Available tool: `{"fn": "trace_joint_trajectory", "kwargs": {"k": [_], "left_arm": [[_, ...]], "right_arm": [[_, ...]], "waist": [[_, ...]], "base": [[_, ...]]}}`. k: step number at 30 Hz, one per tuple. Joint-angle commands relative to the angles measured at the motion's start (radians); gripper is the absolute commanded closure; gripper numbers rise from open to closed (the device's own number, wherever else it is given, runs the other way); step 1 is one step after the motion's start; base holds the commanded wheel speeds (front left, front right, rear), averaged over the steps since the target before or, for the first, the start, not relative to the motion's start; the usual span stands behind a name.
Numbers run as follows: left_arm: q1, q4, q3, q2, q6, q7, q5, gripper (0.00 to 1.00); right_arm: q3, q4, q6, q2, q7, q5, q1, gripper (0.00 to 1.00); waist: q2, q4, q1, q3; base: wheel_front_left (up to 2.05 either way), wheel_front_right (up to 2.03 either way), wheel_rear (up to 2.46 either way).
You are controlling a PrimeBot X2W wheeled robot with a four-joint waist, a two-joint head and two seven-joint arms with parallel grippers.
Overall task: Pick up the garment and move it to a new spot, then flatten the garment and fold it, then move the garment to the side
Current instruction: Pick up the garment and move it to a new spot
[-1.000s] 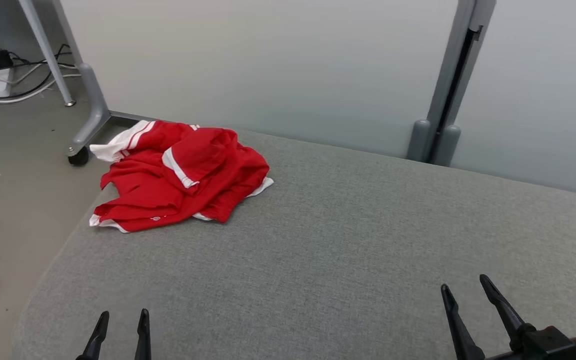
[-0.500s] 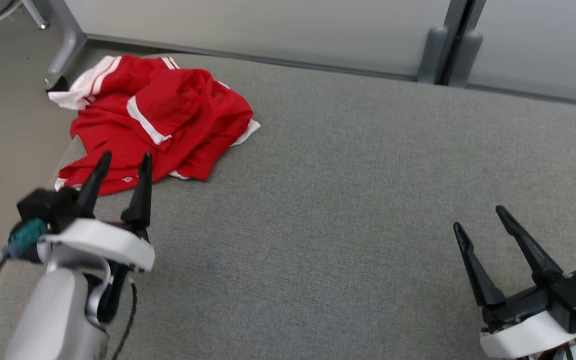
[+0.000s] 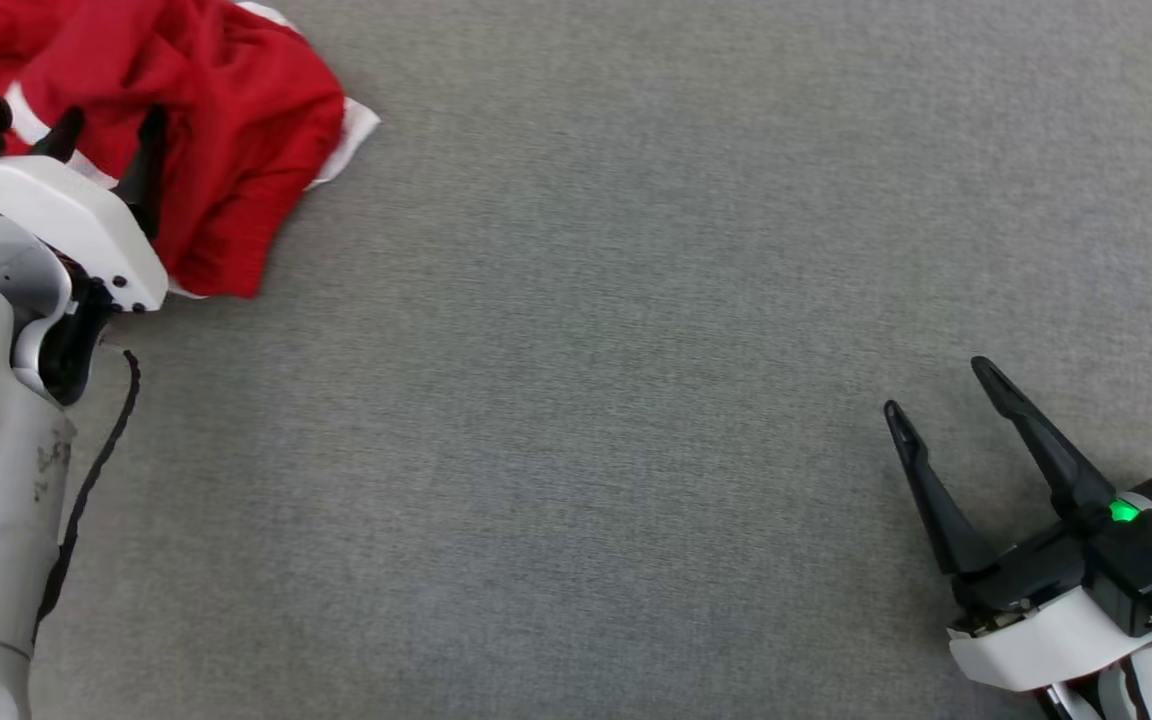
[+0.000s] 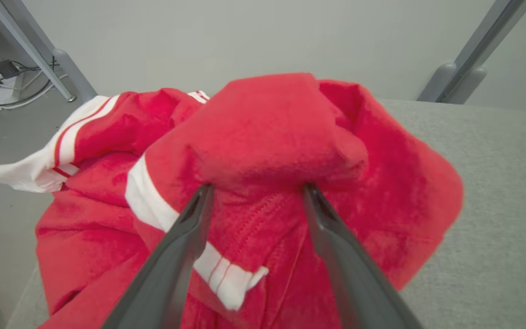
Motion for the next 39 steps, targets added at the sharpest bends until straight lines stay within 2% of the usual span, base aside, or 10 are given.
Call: {"fn": "trace_joint_trajectory", "kwargs": {"k": [1,5,6,7,8,16,22,29,35,39], "left_arm": [[-0.038,0.052,-0.012,0.008,0.0,0.0,0.01,0.0],[-0.091,0.174,-0.043,0.014,0.0,0.0,0.029,0.0],[-0.098,0.2,-0.049,0.012,0.0,-0.005,0.029,0.39],[-0.106,0.223,-0.052,0.01,0.0,-0.013,0.03,0.65],[-0.111,0.241,-0.059,0.008,0.0,-0.025,0.034,1.0],[-0.071,0.245,-0.105,0.004,0.0,-0.235,0.061,1.0],[0.012,0.102,-0.127,-0.028,0.0,-0.306,0.042,1.0],[0.214,-0.337,-0.177,-0.06,0.01,-0.203,-0.027,1.0],[0.37,-0.813,-0.239,-0.1,0.076,-0.033,-0.092,1.0],[0.428,-1.008,-0.299,-0.148,0.111,0.055,-0.143,1.0]], "right_arm": [[0.011,-0.008,0.001,-0.004,-0.005,0.006,-0.016,0.0],[0.026,-0.009,0.001,-0.012,-0.005,0.009,-0.02,0.0],[0.028,-0.008,0.001,-0.012,-0.005,0.011,-0.02,0.0],[0.029,-0.006,0.001,-0.012,-0.005,0.013,-0.019,0.0],[0.026,-0.002,0.001,-0.011,-0.005,0.013,-0.019,0.0],[0.009,0.033,0.001,0.049,-0.005,0.025,0.015,0.0],[-0.015,0.054,0.001,0.117,-0.005,0.036,0.06,0.0],[-0.038,0.068,0.001,0.169,-0.005,0.046,0.125,0.0],[-0.051,0.064,0.001,0.189,-0.005,0.05,0.127,0.0],[-0.068,0.055,0.001,0.198,-0.005,0.053,0.116,0.0]], "waist": [[0.0,-0.042,0.0,0.036],[0.0,-0.059,0.0,0.044],[0.0,-0.061,0.0,0.043],[0.0,-0.062,0.0,0.04],[0.0,-0.062,0.0,0.037],[0.0,-0.045,0.0,-0.079],[0.0,-0.032,0.0,-0.19],[0.0,-0.079,0.0,-0.306],[0.0,-0.179,0.0,-0.333],[0.0,-0.265,0.0,-0.329]], "base": [[0.0,0.0,0.0],[0.0,0.0,0.0],[0.0,0.0,0.0],[0.0,0.0,0.0],[0.0,0.0,0.0],[0.0,0.0,0.0],[0.0,0.0,0.0],[0.0,0.0,0.0],[0.0,0.0,0.0],[0.0,0.0,0.0]]}}
